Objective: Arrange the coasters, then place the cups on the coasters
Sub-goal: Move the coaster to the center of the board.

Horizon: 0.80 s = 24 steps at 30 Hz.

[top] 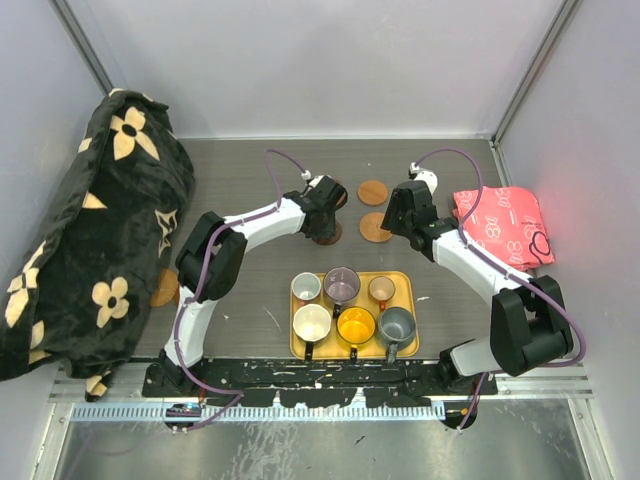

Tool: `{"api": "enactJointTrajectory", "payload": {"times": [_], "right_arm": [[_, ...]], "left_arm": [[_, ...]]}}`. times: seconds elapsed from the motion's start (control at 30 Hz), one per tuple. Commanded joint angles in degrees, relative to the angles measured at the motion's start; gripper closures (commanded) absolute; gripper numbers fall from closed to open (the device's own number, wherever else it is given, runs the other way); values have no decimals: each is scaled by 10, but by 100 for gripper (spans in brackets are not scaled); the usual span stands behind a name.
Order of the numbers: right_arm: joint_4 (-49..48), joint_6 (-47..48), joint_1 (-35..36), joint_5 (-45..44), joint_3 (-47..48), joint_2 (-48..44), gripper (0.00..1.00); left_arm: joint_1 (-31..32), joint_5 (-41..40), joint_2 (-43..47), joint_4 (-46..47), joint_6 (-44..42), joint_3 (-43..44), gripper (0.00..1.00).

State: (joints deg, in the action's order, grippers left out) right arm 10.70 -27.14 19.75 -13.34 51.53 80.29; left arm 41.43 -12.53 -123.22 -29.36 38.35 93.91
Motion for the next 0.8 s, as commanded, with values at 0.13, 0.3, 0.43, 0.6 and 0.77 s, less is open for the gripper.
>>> {"api": "enactJointTrajectory", "payload": {"times": [0.13,0.3,0.43,0.6,0.77], "right_arm": [[-28,-5,-1,0,5,-2,54],[-28,-5,-2,0,4,-1,54],[-27,-5,-1,0,4,0,54],[-28,-4,-1,-1,5,3,54],[-28,-3,-2,-3,6,7,54]], "left_arm": [[-4,28,-6,-12,-1,1,64],[-4,45,-20,4,-1,10,64],[-4,67,-31,20,-5,22,65],[-4,85,-49,26,-5,43,65],[-4,82,-50,21,-5,47,65]]}}
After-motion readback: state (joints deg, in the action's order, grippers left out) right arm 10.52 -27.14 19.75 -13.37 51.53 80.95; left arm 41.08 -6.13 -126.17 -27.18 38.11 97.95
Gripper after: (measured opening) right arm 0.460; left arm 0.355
